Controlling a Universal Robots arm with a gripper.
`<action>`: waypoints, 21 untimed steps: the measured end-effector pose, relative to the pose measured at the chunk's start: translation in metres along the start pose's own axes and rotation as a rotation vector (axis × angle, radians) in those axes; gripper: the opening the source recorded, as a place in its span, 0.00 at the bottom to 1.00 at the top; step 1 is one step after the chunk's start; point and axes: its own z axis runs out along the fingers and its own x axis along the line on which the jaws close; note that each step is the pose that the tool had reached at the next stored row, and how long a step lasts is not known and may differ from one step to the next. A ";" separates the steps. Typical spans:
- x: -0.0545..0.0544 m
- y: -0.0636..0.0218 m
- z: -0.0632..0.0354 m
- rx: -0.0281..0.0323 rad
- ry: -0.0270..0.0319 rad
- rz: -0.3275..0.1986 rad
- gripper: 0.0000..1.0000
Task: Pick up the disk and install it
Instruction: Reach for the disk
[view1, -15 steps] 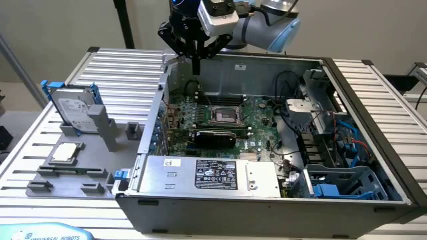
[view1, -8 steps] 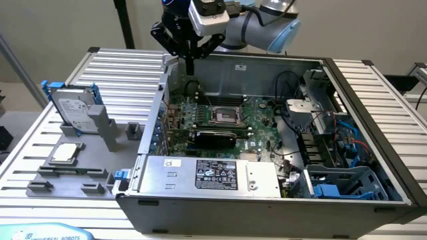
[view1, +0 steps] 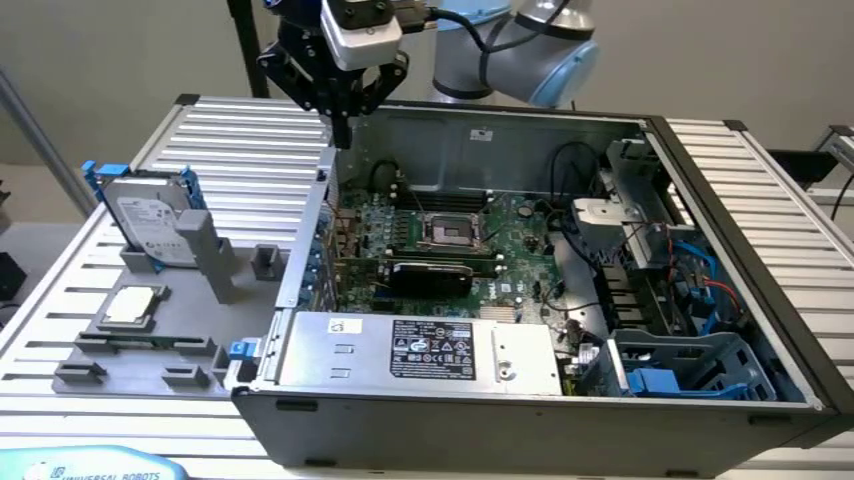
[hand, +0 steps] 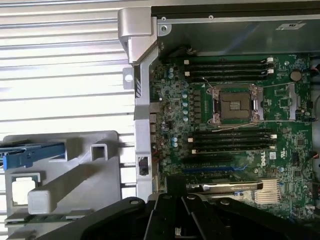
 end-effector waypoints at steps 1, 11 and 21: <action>0.004 -0.0003 -0.0001 0.0000 0.0000 0.000 0.11; 0.050 -0.0034 -0.0006 0.0000 0.0000 0.000 0.11; 0.095 -0.0064 -0.0005 0.0000 0.0000 0.000 0.11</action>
